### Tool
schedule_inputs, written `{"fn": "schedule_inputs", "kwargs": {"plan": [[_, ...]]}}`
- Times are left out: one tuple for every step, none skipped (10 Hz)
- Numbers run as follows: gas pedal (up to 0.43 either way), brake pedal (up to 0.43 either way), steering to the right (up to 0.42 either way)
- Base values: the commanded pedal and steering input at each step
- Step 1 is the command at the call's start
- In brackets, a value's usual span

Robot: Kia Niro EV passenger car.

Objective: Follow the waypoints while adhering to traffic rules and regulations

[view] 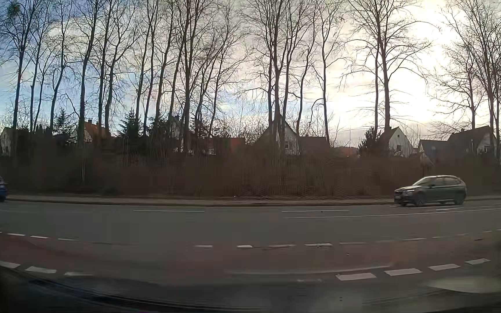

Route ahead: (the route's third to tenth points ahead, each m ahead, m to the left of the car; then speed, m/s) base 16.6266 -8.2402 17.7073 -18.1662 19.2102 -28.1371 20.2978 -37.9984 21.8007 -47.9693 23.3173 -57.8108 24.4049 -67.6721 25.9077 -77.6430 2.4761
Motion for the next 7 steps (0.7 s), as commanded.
{"fn": "schedule_inputs", "kwargs": {"plan": [[0.000, 0.232, 0.031], [0.000, 0.213, 0.037], [0.000, 0.189, 0.047], [0.000, 0.171, 0.056], [0.000, 0.146, 0.065], [0.000, 0.146, 0.080], [0.000, 0.159, 0.094]]}}
